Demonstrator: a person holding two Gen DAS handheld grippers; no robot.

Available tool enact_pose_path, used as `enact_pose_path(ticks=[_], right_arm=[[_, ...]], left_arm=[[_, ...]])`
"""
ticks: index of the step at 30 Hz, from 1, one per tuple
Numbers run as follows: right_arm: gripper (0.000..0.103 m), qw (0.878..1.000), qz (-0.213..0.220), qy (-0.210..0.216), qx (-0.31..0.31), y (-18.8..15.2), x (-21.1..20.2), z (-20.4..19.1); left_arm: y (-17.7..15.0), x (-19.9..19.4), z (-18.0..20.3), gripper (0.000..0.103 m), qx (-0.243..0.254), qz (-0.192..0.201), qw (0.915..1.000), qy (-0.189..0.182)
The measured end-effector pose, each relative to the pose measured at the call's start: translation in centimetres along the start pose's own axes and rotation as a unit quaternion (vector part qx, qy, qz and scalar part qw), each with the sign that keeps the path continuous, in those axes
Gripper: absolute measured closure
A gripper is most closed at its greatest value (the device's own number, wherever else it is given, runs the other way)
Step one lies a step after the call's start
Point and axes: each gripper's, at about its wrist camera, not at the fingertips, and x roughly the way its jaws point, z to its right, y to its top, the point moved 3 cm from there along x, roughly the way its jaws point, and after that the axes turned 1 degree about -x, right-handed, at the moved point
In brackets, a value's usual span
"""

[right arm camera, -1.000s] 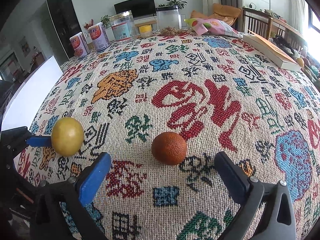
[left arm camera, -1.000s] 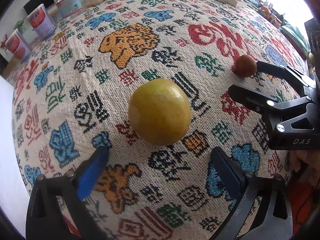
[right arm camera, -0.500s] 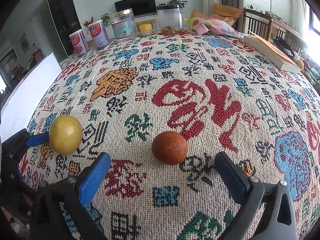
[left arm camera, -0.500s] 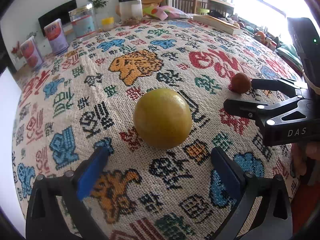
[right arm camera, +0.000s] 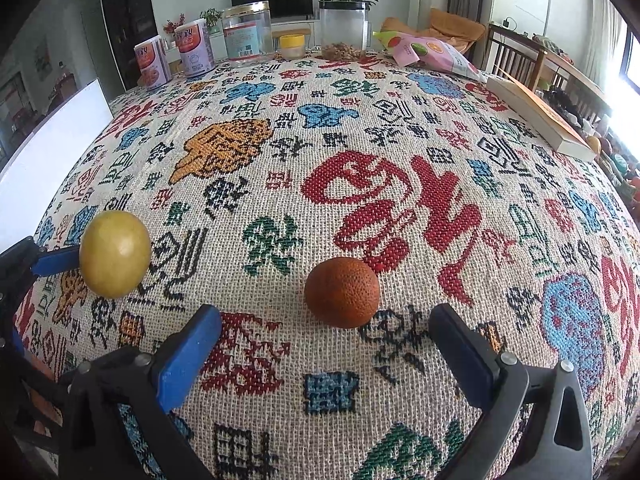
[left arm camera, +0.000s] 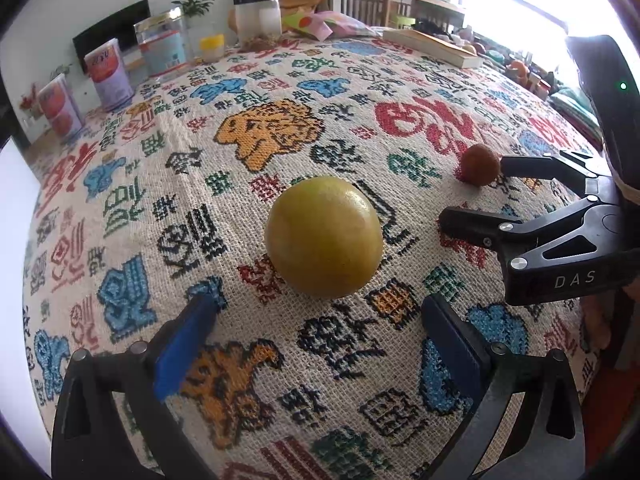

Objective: Organize fruits

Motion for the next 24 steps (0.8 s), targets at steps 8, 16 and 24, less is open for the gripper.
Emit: enact_pose_path(ticks=[8, 16, 24], right_arm=[[0.0, 1.0, 0.0, 0.0, 0.0, 0.0, 0.0, 0.0], [0.0, 1.0, -0.002, -0.004, -0.004, 0.1, 0.2, -0.1], [0.0, 0.997, 0.022, 0.044, 0.058, -1.0, -2.1, 2.7]], left_arm=[[0.0, 0.0, 0.0, 0.0, -0.001, 0.001, 1.0, 0.0], [0.1, 0.0, 0.0, 0.0, -0.002, 0.002, 1.0, 0.002], [1.1, -2.5, -2.3, 0.001, -0.081, 0.002, 0.9946, -0.066]])
